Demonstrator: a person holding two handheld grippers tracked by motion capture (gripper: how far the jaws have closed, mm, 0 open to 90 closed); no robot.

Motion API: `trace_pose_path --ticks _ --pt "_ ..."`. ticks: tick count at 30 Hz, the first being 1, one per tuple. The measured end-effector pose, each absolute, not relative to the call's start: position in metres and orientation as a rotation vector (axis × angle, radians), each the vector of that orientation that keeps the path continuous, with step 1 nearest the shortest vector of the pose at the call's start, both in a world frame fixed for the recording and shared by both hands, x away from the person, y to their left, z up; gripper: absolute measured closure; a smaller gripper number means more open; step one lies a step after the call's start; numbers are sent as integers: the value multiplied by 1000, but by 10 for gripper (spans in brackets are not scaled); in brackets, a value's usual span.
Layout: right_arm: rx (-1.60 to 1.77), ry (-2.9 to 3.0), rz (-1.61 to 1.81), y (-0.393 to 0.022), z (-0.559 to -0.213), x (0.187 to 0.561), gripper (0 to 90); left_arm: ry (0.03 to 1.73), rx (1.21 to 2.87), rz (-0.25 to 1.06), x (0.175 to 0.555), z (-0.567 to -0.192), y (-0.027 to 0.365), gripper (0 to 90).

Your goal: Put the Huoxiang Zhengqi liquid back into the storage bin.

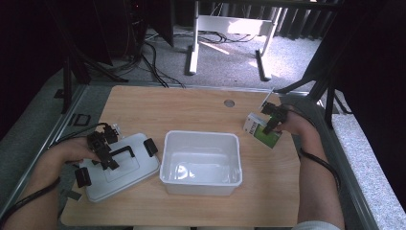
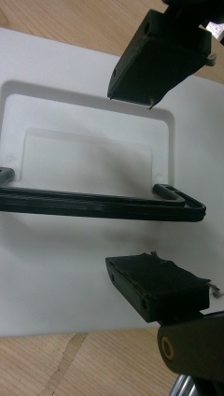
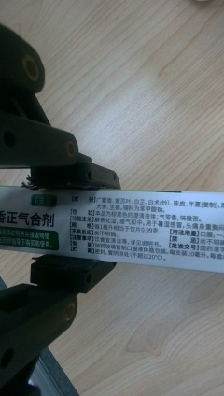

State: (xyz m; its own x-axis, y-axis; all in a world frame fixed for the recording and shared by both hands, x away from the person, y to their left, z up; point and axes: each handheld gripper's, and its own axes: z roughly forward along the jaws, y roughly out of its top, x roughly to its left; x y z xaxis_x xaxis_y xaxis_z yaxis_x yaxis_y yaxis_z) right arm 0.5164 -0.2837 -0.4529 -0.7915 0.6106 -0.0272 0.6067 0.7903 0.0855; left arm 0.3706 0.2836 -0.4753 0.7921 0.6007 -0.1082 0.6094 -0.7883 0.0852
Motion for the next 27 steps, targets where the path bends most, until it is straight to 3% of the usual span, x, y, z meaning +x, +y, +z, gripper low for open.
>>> trace_pose_path --ticks 11,27 --pt "930 2926 77 -283 -445 511 637 982 2854 -104 370 -473 285 171" --pt "748 2955 97 -268 -403 470 639 965 2852 -92 368 -473 279 171"
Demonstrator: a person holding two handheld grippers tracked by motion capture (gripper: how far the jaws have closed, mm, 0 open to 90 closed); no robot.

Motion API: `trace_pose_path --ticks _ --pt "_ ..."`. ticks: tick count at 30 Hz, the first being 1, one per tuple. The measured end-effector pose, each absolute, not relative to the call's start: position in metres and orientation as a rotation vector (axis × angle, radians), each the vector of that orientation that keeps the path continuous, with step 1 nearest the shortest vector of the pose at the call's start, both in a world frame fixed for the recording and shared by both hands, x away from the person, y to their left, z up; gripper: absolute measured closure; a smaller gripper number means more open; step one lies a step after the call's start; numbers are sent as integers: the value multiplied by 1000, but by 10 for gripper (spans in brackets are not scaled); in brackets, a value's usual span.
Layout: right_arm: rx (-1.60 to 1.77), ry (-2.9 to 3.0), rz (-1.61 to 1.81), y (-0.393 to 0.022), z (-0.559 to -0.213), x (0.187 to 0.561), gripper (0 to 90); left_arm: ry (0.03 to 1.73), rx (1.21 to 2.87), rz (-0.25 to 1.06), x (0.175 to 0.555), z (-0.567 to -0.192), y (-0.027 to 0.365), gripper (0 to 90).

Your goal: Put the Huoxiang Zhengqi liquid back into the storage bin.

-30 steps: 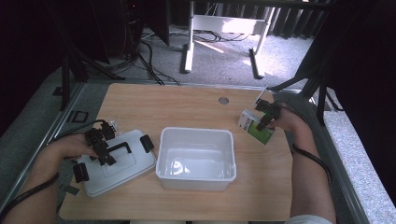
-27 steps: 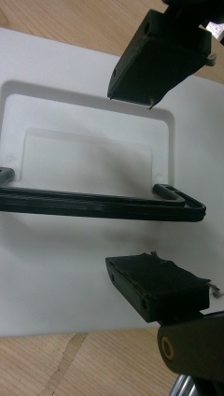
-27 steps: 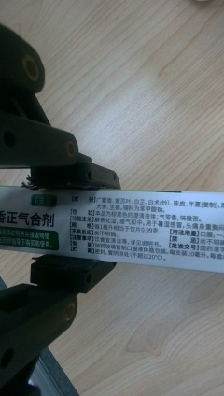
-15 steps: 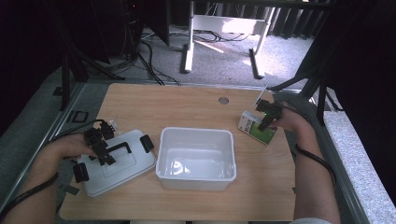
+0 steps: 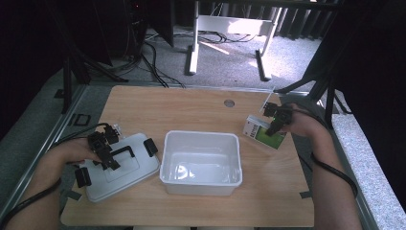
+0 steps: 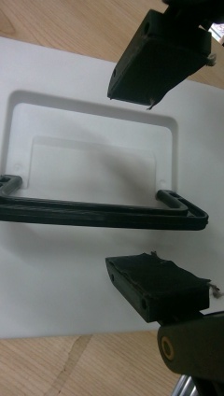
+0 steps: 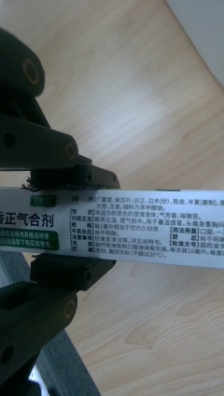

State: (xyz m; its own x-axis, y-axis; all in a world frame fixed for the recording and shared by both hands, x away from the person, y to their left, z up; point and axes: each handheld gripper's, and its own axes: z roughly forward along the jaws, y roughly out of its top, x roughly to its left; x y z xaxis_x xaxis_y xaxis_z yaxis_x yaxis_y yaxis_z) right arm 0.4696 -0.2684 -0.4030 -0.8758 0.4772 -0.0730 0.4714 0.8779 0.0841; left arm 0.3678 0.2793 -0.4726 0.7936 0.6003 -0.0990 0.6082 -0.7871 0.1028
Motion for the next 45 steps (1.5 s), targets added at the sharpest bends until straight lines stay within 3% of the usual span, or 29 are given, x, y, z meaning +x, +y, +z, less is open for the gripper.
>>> trace_pose_path --ticks 22,45 --pt "489 2940 151 -241 -319 404 640 972 2841 -75 364 -469 280 171" --pt "133 2962 245 -160 -297 346 640 988 2846 -72 361 -469 281 171"
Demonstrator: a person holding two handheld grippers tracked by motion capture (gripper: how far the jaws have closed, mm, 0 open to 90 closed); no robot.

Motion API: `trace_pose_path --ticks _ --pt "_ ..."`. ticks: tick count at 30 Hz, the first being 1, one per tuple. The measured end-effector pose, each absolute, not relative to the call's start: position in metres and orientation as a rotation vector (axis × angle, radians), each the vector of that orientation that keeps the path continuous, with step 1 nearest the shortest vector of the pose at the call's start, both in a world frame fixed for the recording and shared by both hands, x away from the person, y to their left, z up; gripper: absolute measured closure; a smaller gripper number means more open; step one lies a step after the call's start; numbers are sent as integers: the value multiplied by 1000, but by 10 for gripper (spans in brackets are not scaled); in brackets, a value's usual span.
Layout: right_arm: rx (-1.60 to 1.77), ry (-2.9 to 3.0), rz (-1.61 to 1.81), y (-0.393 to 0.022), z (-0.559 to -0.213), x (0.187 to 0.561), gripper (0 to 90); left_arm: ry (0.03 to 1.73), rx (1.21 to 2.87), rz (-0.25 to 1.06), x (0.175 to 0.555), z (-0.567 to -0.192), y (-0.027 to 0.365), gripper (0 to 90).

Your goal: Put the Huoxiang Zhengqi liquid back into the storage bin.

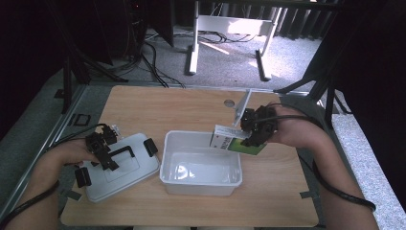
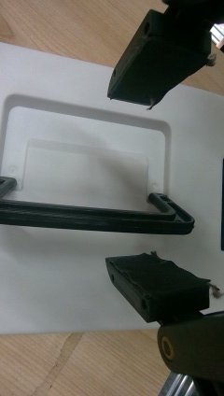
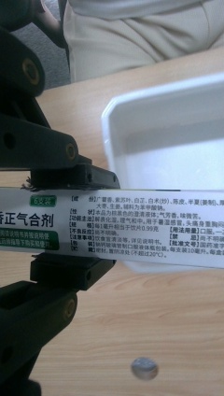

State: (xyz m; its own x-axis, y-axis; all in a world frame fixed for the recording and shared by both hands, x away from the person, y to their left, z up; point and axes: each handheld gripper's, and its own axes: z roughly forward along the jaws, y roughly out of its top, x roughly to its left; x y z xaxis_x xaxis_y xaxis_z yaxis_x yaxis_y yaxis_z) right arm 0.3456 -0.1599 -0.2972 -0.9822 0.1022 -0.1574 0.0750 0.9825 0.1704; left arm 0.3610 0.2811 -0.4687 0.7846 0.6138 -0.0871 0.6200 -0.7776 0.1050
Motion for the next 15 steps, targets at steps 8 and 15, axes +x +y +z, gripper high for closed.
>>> trace_pose_path --ticks 8,15 --pt "61 2972 243 -138 -302 334 640 981 2846 -76 361 -471 280 171" --pt "-16 2987 270 -119 -309 320 640 982 2849 -70 361 -471 279 171"
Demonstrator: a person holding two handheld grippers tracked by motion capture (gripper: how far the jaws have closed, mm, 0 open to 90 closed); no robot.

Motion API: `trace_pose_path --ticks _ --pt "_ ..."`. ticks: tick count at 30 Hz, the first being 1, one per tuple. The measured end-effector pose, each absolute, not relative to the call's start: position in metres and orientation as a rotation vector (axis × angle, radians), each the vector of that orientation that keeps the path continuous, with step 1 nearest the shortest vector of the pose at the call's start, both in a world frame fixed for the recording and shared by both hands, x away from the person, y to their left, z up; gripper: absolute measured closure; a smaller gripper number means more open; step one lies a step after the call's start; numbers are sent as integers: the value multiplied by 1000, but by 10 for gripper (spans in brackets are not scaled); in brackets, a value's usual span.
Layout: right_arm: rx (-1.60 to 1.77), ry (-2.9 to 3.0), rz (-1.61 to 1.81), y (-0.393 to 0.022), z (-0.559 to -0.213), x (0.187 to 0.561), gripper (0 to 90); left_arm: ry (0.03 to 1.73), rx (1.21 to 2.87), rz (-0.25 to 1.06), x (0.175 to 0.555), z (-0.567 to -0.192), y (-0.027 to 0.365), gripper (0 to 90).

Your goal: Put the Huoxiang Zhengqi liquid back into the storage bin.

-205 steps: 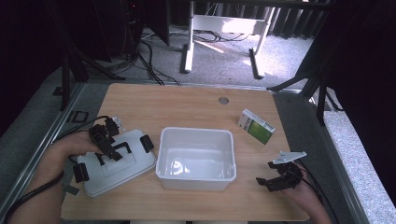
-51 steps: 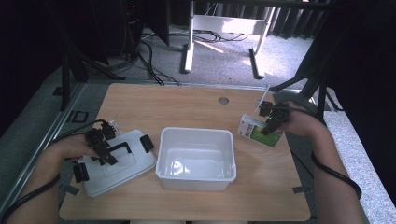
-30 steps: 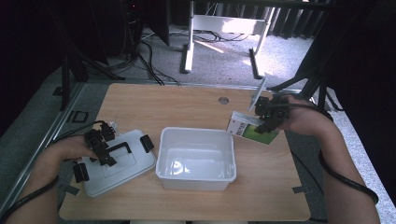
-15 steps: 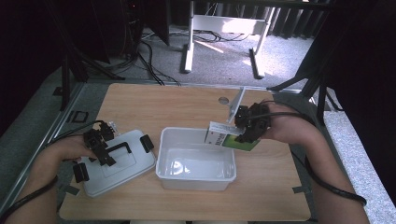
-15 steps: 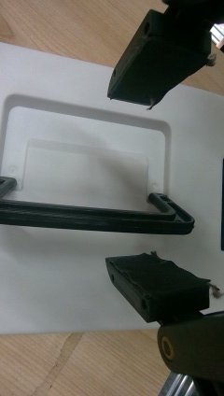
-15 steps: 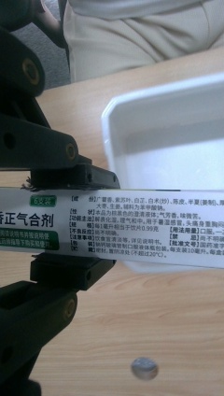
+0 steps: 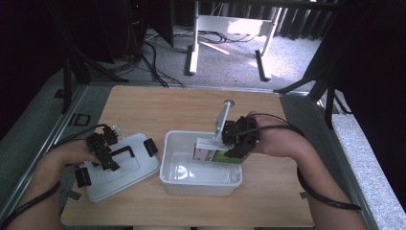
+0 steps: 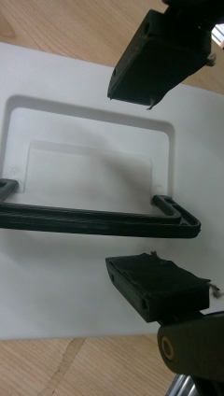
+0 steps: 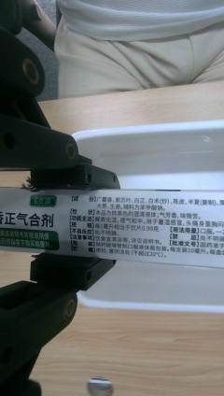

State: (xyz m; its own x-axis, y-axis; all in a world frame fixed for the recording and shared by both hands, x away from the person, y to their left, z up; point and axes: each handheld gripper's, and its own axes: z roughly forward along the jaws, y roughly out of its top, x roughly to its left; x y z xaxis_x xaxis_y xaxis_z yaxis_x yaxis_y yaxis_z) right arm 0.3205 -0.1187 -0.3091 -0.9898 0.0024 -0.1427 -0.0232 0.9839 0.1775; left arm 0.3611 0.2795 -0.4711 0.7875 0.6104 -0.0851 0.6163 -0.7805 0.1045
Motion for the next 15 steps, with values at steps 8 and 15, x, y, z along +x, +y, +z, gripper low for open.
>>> trace_pose_path --ticks 8,15 --pt "-53 3009 264 -105 -326 316 640 990 2849 -71 361 -472 281 171" --pt "-65 3047 222 -93 -351 320 639 989 2845 -67 360 -471 282 171"
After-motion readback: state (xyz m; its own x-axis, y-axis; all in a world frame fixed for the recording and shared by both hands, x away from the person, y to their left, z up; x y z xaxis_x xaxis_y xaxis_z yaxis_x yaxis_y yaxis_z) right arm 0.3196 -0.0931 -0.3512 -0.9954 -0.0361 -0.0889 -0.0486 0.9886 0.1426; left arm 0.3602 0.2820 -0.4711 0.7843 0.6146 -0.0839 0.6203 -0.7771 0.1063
